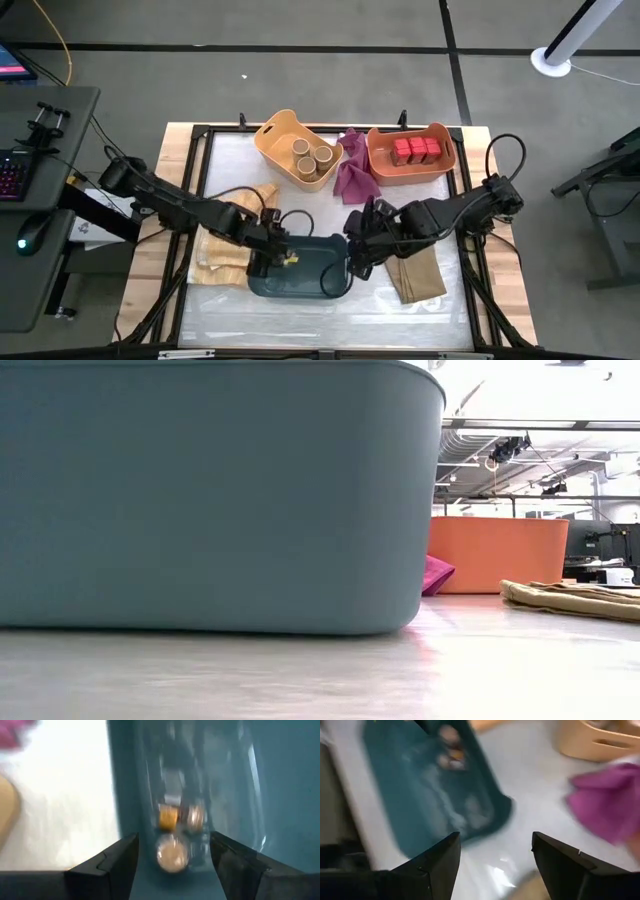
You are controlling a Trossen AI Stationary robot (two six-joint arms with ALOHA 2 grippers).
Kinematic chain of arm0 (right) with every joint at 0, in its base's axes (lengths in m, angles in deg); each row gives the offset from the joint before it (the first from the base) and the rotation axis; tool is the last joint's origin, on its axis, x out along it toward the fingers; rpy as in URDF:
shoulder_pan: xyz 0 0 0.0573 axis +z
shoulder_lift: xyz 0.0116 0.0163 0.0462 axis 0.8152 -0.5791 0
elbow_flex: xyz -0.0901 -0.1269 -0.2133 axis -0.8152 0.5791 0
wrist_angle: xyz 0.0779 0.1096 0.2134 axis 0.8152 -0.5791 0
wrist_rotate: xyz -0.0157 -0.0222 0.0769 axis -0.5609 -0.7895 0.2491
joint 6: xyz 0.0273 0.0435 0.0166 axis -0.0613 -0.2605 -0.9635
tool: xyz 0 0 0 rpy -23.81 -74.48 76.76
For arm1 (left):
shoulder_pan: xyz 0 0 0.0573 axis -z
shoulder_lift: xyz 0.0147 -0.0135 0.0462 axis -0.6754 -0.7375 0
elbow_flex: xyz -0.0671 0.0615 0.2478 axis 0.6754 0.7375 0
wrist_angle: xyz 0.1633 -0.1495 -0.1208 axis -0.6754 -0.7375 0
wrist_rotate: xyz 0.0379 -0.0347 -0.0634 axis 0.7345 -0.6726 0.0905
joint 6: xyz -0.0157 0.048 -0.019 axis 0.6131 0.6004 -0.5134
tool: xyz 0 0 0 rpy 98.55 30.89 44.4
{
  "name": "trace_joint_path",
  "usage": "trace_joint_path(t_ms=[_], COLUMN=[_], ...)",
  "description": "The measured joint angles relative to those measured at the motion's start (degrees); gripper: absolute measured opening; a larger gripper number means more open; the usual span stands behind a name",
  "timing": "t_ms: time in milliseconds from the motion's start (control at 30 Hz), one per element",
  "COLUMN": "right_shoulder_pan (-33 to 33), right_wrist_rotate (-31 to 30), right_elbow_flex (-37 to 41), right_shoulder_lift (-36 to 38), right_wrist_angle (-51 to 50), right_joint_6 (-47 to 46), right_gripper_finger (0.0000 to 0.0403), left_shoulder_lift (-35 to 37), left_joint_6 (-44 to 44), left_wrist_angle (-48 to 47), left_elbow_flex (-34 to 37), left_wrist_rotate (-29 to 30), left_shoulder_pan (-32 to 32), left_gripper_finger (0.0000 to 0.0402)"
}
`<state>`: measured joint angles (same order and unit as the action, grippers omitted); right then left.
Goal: Sort spices by type
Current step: Adjust the transparent seasoning bottle in the blue bin
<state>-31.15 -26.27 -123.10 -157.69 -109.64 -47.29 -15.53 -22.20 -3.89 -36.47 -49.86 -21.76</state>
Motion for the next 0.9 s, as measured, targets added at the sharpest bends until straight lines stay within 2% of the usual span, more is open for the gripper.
trace_joint_path(t_ms=[100, 200, 300, 400, 533, 600, 667, 700, 800, 900], right_shoulder_pan=[-1.9, -3.2, -4.4, -5.5, -6.5, -6.4, -6.1, -5.9, -5.1, -3.9], right_wrist_rotate=[4.4, 5.7, 5.9, 6.0, 5.9, 6.1, 6.6, 6.7, 7.0, 7.0], right_elbow_flex=[0.8, 2.3, 4.3, 6.6, 8.9, 9.3, 9.3, 9.3, 9.3, 9.2], right_shoulder_lift=[0.0, 0.0, 0.0, 0.0, -0.1, -0.1, 0.0, 0.0, 0.2, 1.2], right_wrist_angle=[7.9, 17.2, 25.7, 29.7, 29.8, 28.5, 27.8, 27.7, 25.9, 23.5], right_joint_6=[1.8, 5.7, 10.6, 13.3, 14.3, 14.4, 15.0, 15.3, 15.3, 14.2], right_gripper_finger=[0.0240, 0.0240, 0.0240, 0.0240, 0.0240, 0.0240, 0.0239, 0.0238, 0.0227, 0.0210], left_shoulder_lift=[1.7, 4.4, 7.8, 11.1, 12.8, 11.4, 8.9, 7.5, 2.6, -3.9], left_joint_6=[0.2, -1.6, -5.2, -8.8, -13.4, -15.6, -15.7, -15.2, -11.9, -8.0], left_wrist_angle=[0.6, 2.5, 5.2, 9.6, 15.9, 17.1, 17.0, 17.0, 15.9, 8.6], left_elbow_flex=[-3.4, -4.0, -1.9, 2.8, 9.6, 10.7, 9.8, 8.8, 4.1, -0.9], left_wrist_rotate=[0.0, 0.0, 0.1, 3.6, 10.8, 10.6, 8.5, 7.0, 3.0, -0.9], left_shoulder_pan=[-0.5, 0.2, 2.2, 5.8, 10.3, 10.4, 9.0, 8.0, 4.6, 1.5], left_gripper_finger=[0.0227, 0.0227, 0.0227, 0.0215, 0.0162, 0.0112, 0.0044, 0.0023, 0.0011, 0.0002])
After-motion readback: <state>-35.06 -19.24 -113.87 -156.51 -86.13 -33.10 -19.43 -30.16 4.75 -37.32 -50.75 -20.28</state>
